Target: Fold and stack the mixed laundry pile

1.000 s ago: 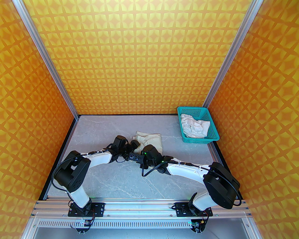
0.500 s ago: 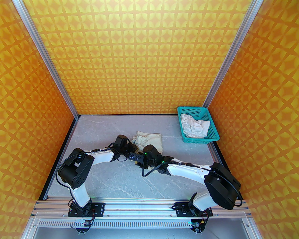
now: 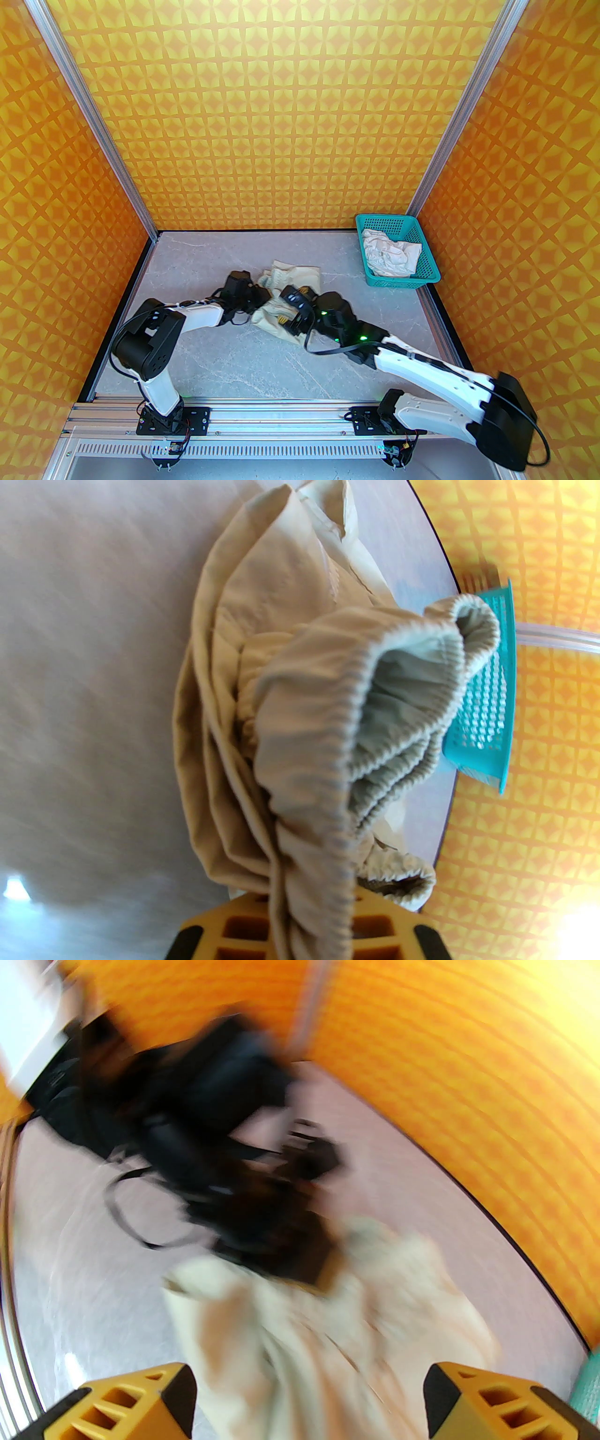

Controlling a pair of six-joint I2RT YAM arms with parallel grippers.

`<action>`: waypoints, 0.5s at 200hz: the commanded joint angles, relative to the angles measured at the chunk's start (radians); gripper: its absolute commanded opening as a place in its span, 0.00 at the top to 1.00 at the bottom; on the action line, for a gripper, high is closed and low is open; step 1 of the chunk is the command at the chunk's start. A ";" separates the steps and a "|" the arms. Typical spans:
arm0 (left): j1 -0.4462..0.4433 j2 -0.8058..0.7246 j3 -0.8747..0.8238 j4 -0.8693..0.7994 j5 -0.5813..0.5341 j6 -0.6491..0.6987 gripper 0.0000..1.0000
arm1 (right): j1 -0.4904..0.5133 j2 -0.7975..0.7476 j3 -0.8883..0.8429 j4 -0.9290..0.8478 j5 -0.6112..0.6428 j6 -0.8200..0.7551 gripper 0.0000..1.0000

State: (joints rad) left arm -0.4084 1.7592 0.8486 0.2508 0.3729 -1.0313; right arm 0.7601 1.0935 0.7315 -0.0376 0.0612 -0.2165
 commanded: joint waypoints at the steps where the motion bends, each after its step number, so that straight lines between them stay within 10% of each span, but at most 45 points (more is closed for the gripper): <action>1: 0.120 -0.051 0.012 -0.034 0.077 0.198 1.00 | -0.063 0.004 0.053 -0.082 0.127 0.156 0.12; 100: 0.642 0.109 0.580 -0.778 0.258 0.958 1.00 | -0.332 0.171 0.239 -0.131 0.119 0.400 0.23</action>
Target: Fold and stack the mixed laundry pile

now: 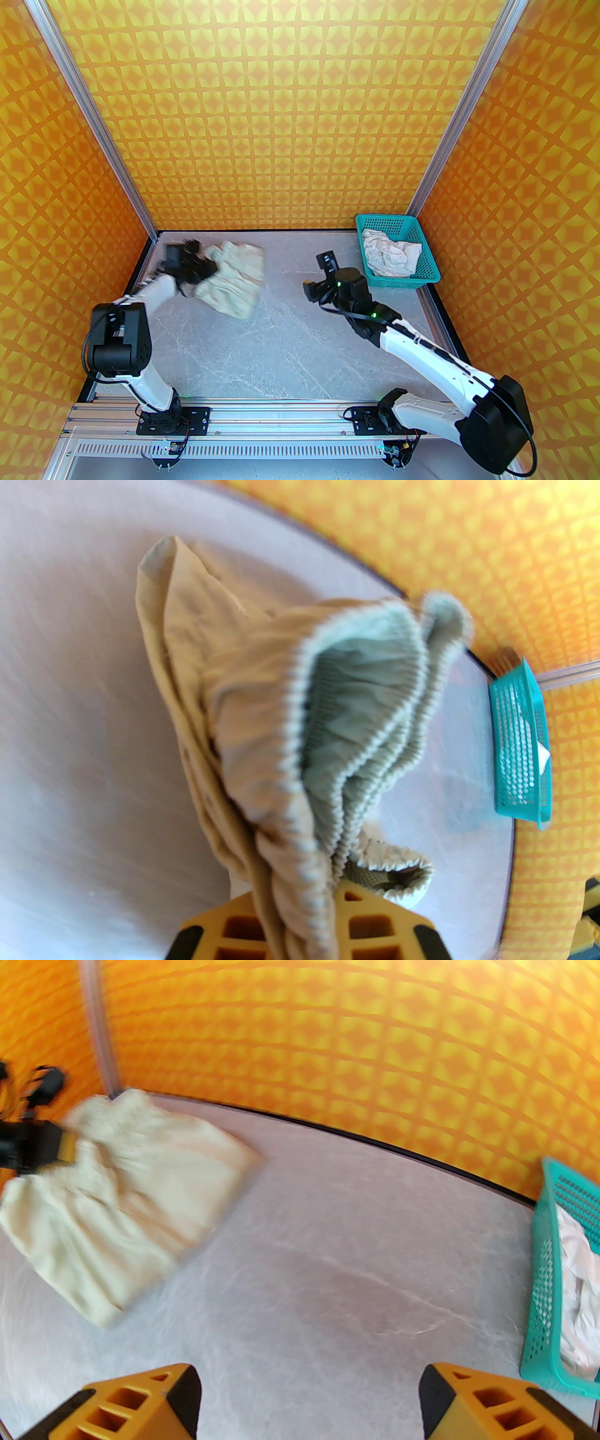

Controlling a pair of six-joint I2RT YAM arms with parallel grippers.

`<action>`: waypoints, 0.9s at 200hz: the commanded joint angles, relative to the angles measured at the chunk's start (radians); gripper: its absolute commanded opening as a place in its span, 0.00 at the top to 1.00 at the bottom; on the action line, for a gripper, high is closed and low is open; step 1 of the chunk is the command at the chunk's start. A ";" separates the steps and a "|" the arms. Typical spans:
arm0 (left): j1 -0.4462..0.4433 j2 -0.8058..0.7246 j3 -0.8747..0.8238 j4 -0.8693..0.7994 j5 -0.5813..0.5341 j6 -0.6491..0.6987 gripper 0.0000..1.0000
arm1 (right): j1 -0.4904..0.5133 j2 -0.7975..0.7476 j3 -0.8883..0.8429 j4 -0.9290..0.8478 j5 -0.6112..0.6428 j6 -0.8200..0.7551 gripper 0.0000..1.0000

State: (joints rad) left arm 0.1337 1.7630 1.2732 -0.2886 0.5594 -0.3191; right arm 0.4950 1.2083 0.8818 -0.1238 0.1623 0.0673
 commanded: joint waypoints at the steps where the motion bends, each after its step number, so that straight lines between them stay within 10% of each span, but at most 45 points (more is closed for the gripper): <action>1: 0.105 0.109 0.162 -0.242 0.073 0.247 1.00 | -0.070 0.059 0.092 -0.046 0.018 0.120 0.23; 109: 0.358 0.573 0.775 -0.492 0.115 0.419 1.00 | -0.298 0.310 0.371 -0.202 -0.019 0.234 0.31; 180: 0.370 0.646 0.888 -0.464 -0.046 0.362 0.92 | -0.501 0.565 0.656 -0.469 0.065 0.228 0.18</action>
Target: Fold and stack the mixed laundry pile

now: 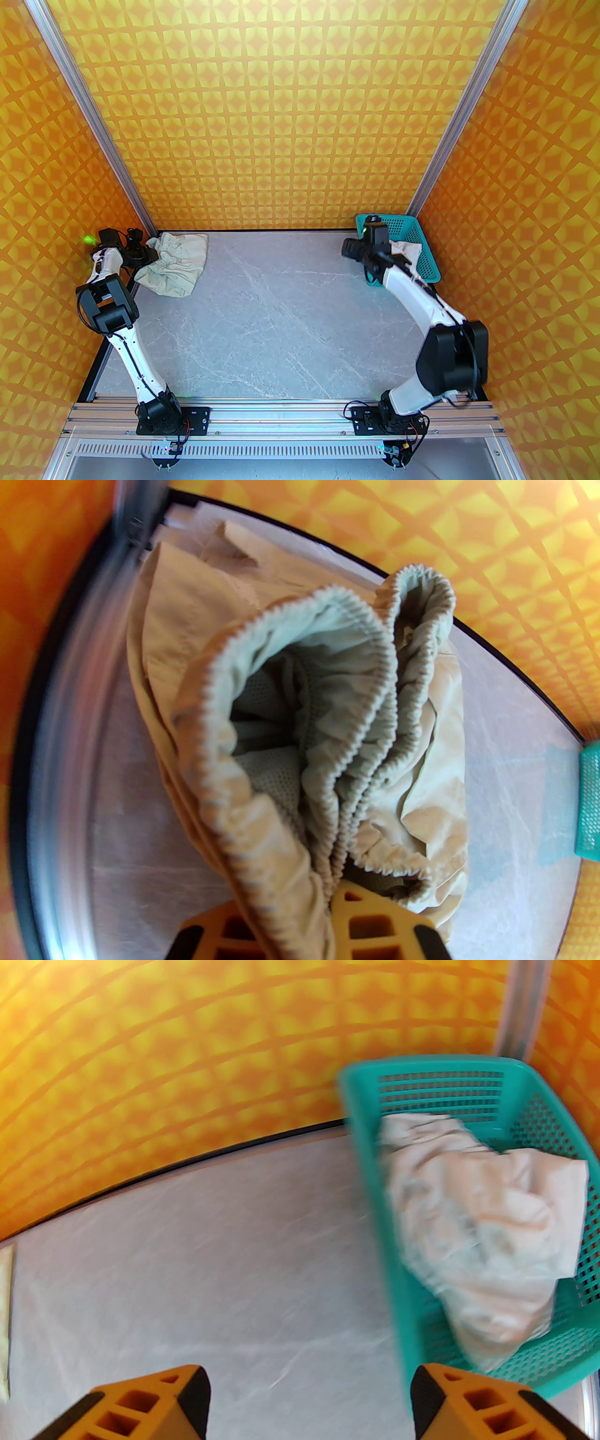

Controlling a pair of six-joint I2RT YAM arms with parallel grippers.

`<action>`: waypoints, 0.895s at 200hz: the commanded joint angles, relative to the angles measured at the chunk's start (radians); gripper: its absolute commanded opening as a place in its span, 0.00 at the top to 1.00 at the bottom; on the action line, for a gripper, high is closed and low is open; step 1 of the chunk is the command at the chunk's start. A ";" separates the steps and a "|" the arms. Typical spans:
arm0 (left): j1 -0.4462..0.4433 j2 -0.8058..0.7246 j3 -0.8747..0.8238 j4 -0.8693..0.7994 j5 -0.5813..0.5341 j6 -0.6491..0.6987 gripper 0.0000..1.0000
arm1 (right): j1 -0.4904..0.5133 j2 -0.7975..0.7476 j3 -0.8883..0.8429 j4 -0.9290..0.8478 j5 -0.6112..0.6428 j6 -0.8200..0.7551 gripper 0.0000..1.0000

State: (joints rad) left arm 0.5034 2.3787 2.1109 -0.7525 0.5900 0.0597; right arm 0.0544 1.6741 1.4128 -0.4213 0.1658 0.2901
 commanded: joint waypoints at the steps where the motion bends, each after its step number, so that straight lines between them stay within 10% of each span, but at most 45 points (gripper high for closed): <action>1: 0.000 0.029 0.050 0.000 -0.078 -0.018 0.90 | -0.063 0.105 0.131 -0.179 0.064 0.004 0.17; 22: -0.013 -0.008 0.061 -0.009 -0.149 -0.030 0.31 | -0.108 0.213 0.250 -0.280 0.098 -0.009 0.11; 41: -0.035 -0.043 0.109 -0.052 -0.235 -0.031 0.16 | -0.156 0.292 0.337 -0.330 0.123 -0.015 0.05; 122: -0.122 -0.220 0.226 -0.203 -0.419 -0.075 0.06 | -0.232 0.630 0.693 -0.482 0.051 -0.044 0.07; 179: -0.296 -0.457 -0.086 -0.065 -0.351 -0.154 0.10 | -0.272 0.785 0.830 -0.454 -0.035 -0.030 0.53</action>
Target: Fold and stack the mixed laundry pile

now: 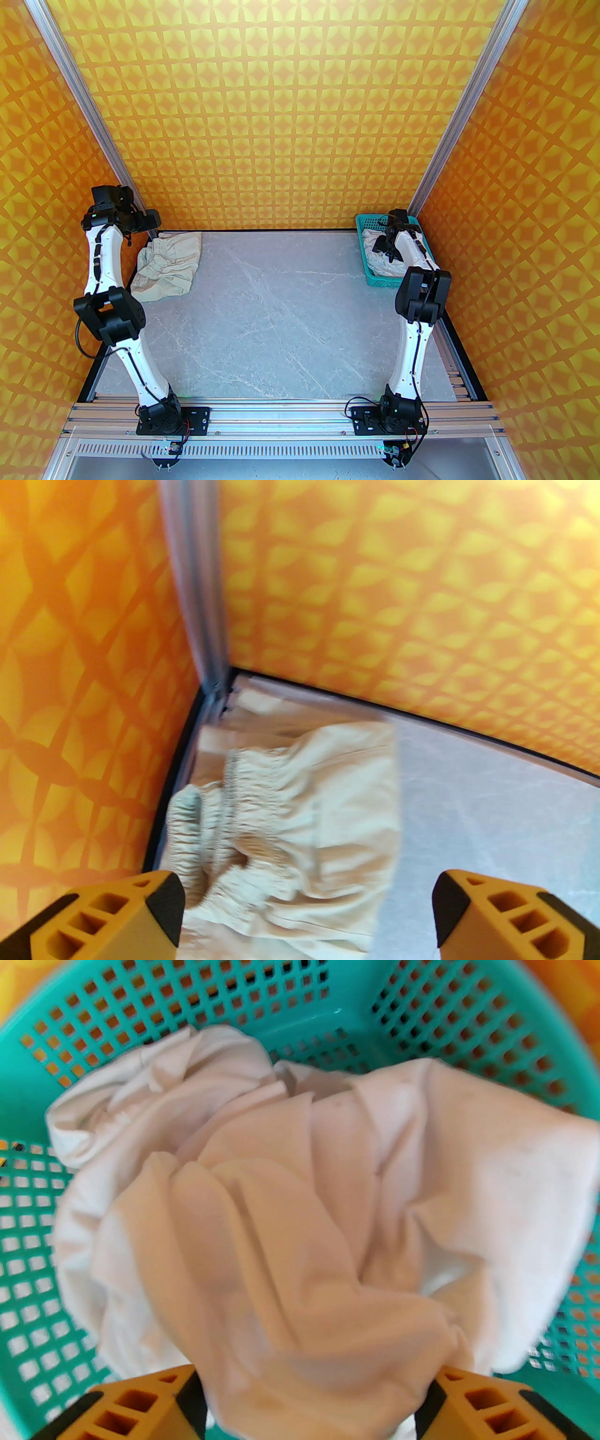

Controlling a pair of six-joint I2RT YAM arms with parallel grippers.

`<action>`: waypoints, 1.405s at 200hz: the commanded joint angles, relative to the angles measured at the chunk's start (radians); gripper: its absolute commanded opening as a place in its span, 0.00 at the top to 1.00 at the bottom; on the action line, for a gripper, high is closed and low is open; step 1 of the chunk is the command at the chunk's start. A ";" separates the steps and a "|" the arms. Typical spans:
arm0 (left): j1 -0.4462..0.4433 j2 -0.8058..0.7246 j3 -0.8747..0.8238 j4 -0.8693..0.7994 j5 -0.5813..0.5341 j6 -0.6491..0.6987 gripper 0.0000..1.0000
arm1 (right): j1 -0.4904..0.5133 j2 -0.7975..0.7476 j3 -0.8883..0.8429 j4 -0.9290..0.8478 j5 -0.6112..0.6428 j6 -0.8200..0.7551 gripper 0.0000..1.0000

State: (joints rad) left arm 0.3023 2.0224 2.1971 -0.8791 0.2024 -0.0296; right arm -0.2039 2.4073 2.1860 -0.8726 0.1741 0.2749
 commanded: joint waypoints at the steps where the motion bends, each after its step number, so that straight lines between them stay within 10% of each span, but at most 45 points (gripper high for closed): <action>1: -0.097 -0.107 -0.181 0.068 0.038 -0.067 0.10 | -0.014 0.054 0.069 -0.004 -0.044 -0.015 0.55; 38: -0.228 -0.306 -0.499 0.262 0.119 -0.142 0.18 | -0.014 0.000 0.082 -0.004 -0.051 -0.046 1.00; 122: -0.451 -0.641 -0.995 0.495 0.217 -0.262 0.23 | 0.144 -0.806 -0.543 0.351 -0.212 0.000 1.00; 160: -0.531 -0.767 -1.077 0.504 0.248 -0.265 0.24 | 0.265 -1.059 -0.470 0.355 -0.344 -0.008 1.00; 241: -0.606 -1.037 -1.140 0.451 0.251 -0.239 0.24 | 0.453 -1.216 -0.305 0.341 -0.739 0.155 1.00; 281: -0.606 -1.053 -1.215 0.442 0.244 -0.261 0.24 | 0.614 -1.096 -0.519 0.285 -0.672 0.106 1.00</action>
State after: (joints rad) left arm -0.2958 0.9646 1.0424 -0.4061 0.4377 -0.2806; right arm 0.3058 1.1744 1.8046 -0.5453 -0.5014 0.3927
